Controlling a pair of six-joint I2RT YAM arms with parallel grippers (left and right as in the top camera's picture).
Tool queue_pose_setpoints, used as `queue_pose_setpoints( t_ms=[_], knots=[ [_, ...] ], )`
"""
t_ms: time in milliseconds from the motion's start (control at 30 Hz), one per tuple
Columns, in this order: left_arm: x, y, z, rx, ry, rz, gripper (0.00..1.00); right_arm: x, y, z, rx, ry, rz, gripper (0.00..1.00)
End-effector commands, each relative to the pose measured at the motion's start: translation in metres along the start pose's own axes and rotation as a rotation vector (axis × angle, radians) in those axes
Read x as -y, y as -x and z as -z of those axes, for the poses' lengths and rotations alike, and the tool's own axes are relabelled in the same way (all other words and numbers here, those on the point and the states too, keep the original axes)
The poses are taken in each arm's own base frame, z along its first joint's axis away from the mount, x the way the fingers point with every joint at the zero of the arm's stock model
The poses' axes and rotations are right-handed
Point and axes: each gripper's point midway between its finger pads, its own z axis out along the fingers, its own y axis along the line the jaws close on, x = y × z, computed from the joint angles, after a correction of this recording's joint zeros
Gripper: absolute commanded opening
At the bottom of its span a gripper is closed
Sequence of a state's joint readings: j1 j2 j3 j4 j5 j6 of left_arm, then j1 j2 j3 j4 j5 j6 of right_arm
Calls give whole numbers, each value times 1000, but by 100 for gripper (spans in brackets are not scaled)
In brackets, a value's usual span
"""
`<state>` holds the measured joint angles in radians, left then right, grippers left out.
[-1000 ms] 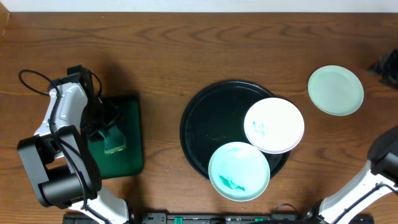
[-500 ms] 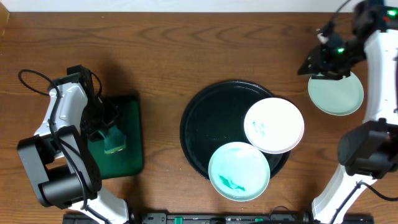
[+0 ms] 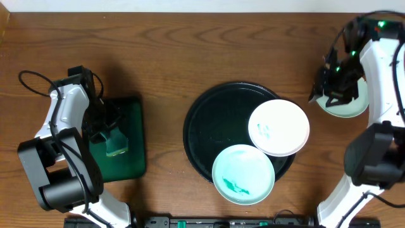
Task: Clean dirty plates on tray and stack at the side
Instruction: 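Move the right gripper back to the pale pink plate's rim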
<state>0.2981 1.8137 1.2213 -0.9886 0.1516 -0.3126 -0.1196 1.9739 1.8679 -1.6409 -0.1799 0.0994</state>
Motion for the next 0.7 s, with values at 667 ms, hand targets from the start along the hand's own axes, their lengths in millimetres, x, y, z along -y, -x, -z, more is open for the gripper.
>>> queue_pose_setpoints(
  t_ms=[667],
  knots=[
    [1,-1,5,13,-3,-17,79,-29,-78,-75,19,-6,190,53]
  ],
)
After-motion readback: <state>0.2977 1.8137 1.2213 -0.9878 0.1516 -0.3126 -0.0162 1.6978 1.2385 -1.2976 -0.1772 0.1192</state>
